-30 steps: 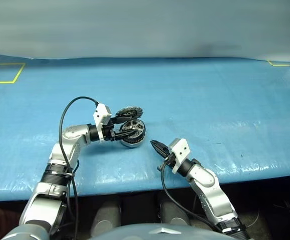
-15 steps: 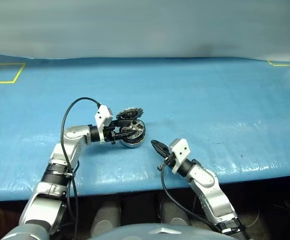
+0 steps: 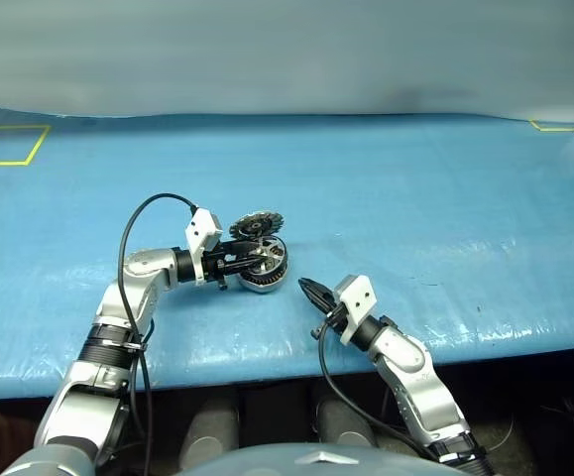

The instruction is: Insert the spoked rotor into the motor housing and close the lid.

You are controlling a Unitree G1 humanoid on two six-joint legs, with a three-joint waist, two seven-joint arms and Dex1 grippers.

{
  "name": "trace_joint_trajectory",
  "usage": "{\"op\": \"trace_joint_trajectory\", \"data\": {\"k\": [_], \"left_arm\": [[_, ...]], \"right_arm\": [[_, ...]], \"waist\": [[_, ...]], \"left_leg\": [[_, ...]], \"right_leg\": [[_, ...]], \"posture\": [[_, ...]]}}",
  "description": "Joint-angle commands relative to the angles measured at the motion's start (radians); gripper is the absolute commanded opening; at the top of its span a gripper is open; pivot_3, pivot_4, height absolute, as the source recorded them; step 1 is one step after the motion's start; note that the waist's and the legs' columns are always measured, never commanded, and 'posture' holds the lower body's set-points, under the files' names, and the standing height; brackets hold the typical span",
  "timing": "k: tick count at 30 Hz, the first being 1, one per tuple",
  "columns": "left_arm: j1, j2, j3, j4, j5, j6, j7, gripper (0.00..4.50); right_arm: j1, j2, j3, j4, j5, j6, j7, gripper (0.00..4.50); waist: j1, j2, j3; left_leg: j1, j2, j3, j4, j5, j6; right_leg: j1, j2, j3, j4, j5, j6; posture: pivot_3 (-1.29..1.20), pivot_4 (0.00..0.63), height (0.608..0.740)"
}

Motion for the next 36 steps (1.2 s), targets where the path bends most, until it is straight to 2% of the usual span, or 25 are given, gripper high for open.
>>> {"op": "trace_joint_trajectory", "data": {"k": [1,6,7,11,27,36], "left_arm": [[0.0,0.007,0.004,-0.02,-0.003,0.003,-0.005,1.78],[-0.002,0.009,0.006,-0.019,-0.006,0.012,-0.003,1.78],[-0.002,0.009,0.006,-0.019,-0.006,0.013,-0.002,1.4],[-0.002,0.012,0.005,-0.024,-0.001,0.018,0.006,0.37],[-0.006,0.004,0.01,-0.025,0.001,0.002,0.032,0.37],[-0.011,0.032,-0.03,-0.031,0.04,-0.027,-0.007,0.37]], "right_arm": [[-0.007,0.005,-0.004,-0.019,-0.001,-0.026,-0.001,0.0],[-0.009,0.005,-0.004,-0.016,-0.003,-0.028,-0.003,0.0],[-0.009,0.005,-0.004,-0.016,-0.003,-0.029,-0.003,0.0],[-0.009,0.006,-0.004,-0.014,-0.003,-0.032,-0.004,0.0],[-0.005,0.005,-0.002,-0.014,-0.005,-0.027,-0.005,0.0],[-0.005,0.007,-0.001,-0.015,-0.007,-0.028,-0.008,0.0]], "waist": [[0.0,0.0,0.0],[0.0,0.0,0.0],[0.0,0.0,0.0],[0.0,0.0,0.0],[0.0,0.0,0.0],[0.0,0.0,0.0]], "left_leg": [[0.0,0.0,0.0,0.0,0.0,0.0],[0.0,0.0,0.0,0.0,0.0,0.0],[0.0,0.0,0.0,0.0,0.0,0.0],[0.0,0.0,0.0,0.0,0.0,0.0],[0.0,0.0,0.0,0.0,0.0,0.0],[0.0,0.0,0.0,0.0,0.0,0.0]], "right_leg": [[0.0,0.0,0.0,0.0,0.0,0.0],[0.0,0.0,0.0,0.0,0.0,0.0],[0.0,0.0,0.0,0.0,0.0,0.0],[0.0,0.0,0.0,0.0,0.0,0.0],[0.0,0.0,0.0,0.0,0.0,0.0],[0.0,0.0,0.0,0.0,0.0,0.0]], "posture": [[0.0,0.15,0.74],[0.0,0.15,0.74],[0.0,0.15,0.74],[0.0,0.15,0.74],[0.0,0.15,0.74],[0.0,0.15,0.74]]}}
